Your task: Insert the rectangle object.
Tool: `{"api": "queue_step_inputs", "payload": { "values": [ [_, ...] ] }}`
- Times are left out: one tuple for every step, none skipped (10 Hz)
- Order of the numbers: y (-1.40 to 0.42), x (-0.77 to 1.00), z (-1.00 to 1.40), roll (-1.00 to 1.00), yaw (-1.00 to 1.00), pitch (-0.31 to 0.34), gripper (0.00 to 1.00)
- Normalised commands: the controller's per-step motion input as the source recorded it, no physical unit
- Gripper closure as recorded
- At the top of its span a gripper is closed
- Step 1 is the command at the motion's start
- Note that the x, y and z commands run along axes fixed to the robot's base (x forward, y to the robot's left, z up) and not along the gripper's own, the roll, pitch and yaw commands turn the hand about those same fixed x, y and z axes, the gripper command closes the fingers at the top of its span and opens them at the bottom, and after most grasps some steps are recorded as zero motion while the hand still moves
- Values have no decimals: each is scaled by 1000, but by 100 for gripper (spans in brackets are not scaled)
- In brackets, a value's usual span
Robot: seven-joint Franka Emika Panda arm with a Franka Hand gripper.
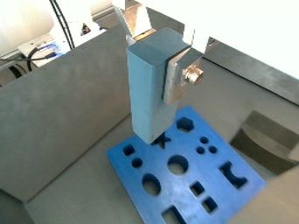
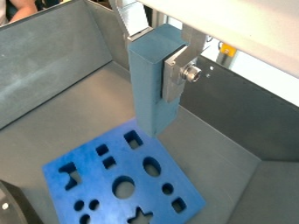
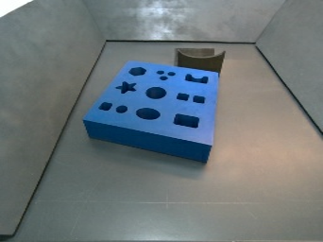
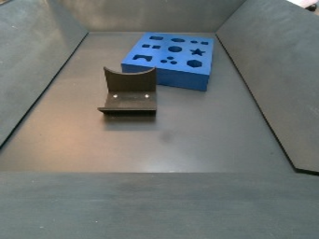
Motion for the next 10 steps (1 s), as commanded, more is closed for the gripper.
{"api": "queue_step_inputs", "payload": {
  "values": [
    [-99,284,94,156,-4,173,100],
    [-69,171,77,134,5,132,100],
    [-46,0,0,13,-1000,0,100],
    [-46,0,0,14,-1000,0,100],
    [-40,0,0,13,-1000,0,100],
    [-43,0,0,13,-1000,0,100],
    [-43,0,0,11,-1000,0,100],
    [-43,0,0,11,-1000,0,100],
    [-37,54,-34,26,-963,-19,100],
    [-60,206,-203,93,-851,-43,100]
  ]
}}
